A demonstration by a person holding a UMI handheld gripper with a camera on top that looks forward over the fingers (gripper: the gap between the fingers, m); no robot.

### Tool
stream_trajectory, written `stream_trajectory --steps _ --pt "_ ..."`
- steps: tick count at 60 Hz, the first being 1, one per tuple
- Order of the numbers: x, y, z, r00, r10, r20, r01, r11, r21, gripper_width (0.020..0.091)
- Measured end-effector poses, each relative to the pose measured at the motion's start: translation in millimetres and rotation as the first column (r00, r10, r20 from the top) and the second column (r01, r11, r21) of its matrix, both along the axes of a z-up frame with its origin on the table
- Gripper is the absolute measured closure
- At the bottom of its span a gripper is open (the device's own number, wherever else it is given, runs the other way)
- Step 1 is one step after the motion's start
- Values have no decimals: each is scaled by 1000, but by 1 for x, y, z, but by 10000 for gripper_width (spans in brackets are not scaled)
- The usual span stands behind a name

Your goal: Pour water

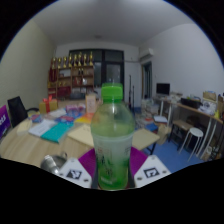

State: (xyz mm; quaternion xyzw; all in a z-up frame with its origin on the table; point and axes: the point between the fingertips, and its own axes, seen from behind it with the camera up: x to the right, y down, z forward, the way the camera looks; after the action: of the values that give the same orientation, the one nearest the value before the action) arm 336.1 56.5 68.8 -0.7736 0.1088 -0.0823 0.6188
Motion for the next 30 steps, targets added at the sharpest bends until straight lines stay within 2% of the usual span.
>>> stream_trajectory --steps 2,7,14,17,22,25,30 --pt "7 -8 2 1000 -10 5 10 999 49 675" --pt "13 -7 0 1000 -9 -6 9 999 39 680" --pt "13 -6 -9 998 -2 -62 1 1000 -11 597" --pt "-4 -10 -24 994 -27 -104 17 996 -87 511" --pt "-7 -29 -23 988 -32 -154 14 994 -113 248" --pt "-3 -55 -23 984 -28 -175 9 994 -113 272" --pt "-21 -83 -15 980 -19 -198 -6 992 -126 272"
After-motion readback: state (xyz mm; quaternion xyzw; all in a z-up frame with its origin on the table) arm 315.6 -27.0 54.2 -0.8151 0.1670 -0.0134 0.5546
